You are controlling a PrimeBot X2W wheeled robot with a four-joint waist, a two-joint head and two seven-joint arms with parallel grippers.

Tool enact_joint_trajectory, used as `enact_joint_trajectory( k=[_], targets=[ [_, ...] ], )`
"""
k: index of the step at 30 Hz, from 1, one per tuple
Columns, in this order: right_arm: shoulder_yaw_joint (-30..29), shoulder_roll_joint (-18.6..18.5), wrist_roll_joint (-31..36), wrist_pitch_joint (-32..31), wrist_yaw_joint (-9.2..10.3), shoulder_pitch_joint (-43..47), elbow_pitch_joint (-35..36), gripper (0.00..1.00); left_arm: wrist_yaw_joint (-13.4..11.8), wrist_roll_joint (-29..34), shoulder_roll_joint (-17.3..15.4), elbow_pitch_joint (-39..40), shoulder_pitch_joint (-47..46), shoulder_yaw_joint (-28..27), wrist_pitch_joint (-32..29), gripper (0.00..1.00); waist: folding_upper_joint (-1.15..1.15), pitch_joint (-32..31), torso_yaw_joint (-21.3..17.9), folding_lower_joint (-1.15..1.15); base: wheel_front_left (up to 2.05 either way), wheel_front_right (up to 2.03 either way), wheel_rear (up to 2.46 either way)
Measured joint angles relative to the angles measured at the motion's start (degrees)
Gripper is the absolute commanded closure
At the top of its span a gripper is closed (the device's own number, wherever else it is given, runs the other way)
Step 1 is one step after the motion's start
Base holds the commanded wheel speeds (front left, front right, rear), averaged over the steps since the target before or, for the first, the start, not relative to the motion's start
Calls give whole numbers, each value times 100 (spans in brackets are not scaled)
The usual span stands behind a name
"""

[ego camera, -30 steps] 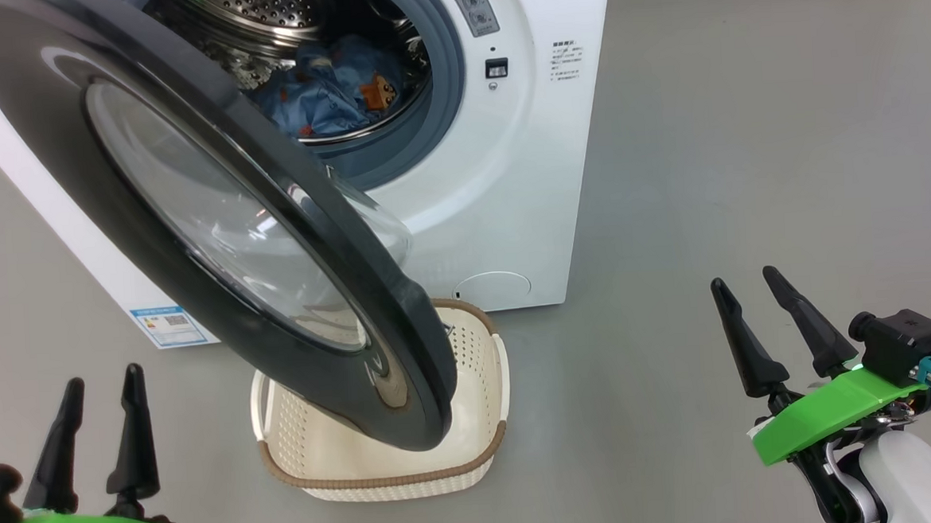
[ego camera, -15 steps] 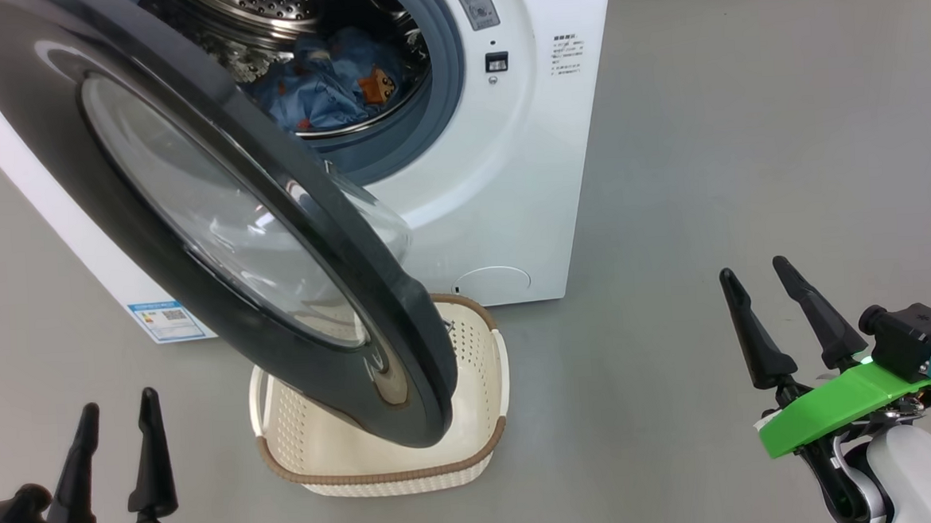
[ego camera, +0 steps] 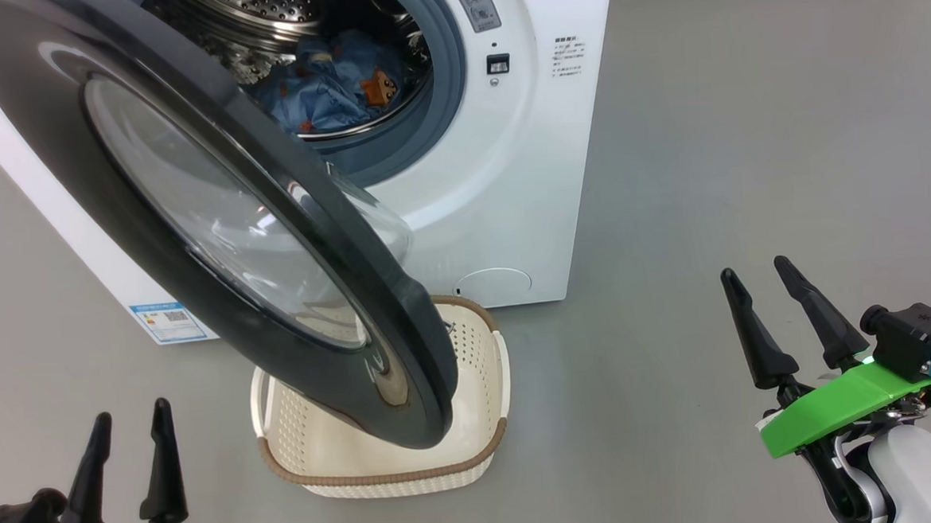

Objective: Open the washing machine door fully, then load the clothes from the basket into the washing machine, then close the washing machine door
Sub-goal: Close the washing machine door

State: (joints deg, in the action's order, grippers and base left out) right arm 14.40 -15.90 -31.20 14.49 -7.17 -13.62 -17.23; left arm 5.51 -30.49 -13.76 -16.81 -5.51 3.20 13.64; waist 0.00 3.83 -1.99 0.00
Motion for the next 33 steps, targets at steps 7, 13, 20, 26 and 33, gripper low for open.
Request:
enact_joint_trajectory(
  k=[7, 13, 20, 26, 33],
  targets=[
    [2, -2, 0, 0, 0, 0, 0, 0, 0, 0, 0, -76, -1, 42, 0, 0, 0, -8, -3, 0, 0, 0, 0],
    [4, -7, 0, 0, 0, 3, 0, 0, 0, -1, 0, -91, -2, 65, 0, 0, 0, -28, 15, 0, 0, 0, 0],
    [-2, -33, -12, 0, 0, 26, 99, 100, 31, -1, 26, -93, -5, 98, 8, 0, 0, -34, 140, 0, 0, 0, 0],
    [32, -20, -179, 4, 0, 21, 314, 100, 48, -2, 43, -127, -5, 115, 48, 0, 0, -46, 345, 0, 0, 0, 0],
    [261, 57, -366, 5, 0, -123, 824, 100, 48, -9, 99, -191, -4, 179, 49, 0, 0, -74, 649, 0, 0, 0, 0]
  ],
)
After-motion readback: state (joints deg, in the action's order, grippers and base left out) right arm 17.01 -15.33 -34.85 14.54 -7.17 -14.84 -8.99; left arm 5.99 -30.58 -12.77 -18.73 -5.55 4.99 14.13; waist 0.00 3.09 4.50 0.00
